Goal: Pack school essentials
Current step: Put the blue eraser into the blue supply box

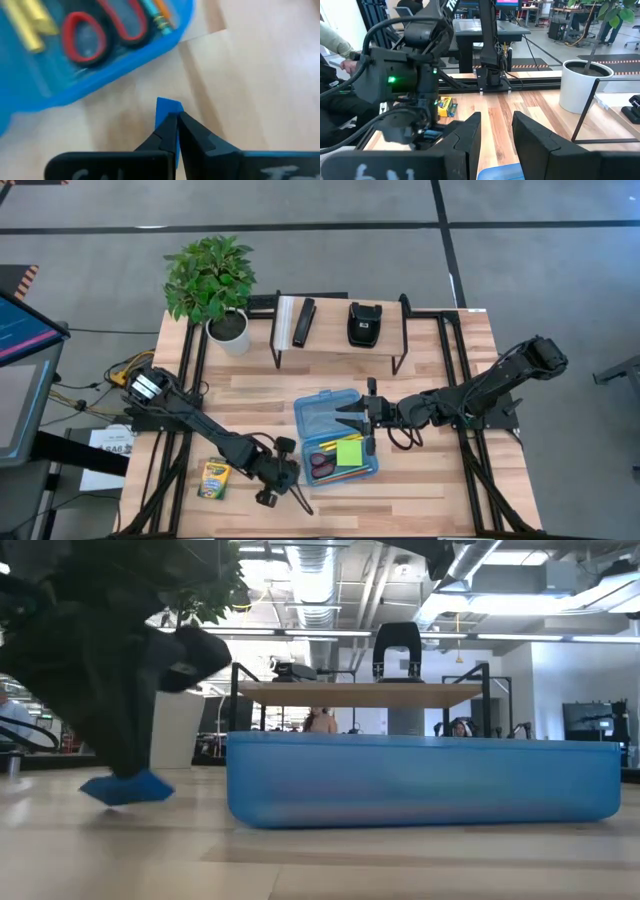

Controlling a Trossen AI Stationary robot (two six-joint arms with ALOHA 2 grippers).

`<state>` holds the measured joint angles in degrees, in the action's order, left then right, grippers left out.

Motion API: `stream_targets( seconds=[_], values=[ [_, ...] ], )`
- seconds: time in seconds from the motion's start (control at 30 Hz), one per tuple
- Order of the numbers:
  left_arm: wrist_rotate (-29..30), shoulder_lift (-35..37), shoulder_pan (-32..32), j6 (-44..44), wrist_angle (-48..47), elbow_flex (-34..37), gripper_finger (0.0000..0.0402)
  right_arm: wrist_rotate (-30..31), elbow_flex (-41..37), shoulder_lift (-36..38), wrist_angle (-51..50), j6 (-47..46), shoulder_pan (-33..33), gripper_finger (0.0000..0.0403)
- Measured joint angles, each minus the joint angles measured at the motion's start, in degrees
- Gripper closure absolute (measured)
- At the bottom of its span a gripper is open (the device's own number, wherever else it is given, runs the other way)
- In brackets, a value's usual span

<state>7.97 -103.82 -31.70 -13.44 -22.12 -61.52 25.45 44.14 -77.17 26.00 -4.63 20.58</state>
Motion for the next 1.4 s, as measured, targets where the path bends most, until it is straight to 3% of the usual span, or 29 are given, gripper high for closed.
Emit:
stream_targets(
  seconds=[0.57, 0.67, 0.9, 1.0, 1.2, 1.4],
  values=[
    [0.9, 3.0, 0.0, -0.8, -0.9, -0.2, 0.0397, 0.0, 0.0, 0.0, 0.0, 0.0, 0.0, 0.0269],
    [0.3, 2.9, -0.2, -1.0, -0.9, -0.2, 0.037, 0.0, 0.0, 0.0, 0.0, 0.1, 0.0, 0.0269],
    [3.2, 2.2, -0.7, -1.1, -0.5, 2.4, 0.0262, 0.0, 0.0, 0.0, 0.1, 0.1, 0.0, 0.0269],
    [3.0, 2.2, -0.3, -1.7, 2.7, 4.8, 0.0243, 0.0, 0.0, 0.0, 0.1, 0.1, 0.0, 0.0269],
    [1.5, 1.9, 0.6, -1.7, 10.3, 8.4, 0.0249, 0.0, 0.0, 0.0, 0.1, 0.1, 0.0, 0.0269],
    [0.3, 0.1, 1.0, -2.2, 11.2, 9.1, 0.0295, 0.0, 0.0, 0.0, 0.1, 0.1, 0.0, 0.0269]
  ],
)
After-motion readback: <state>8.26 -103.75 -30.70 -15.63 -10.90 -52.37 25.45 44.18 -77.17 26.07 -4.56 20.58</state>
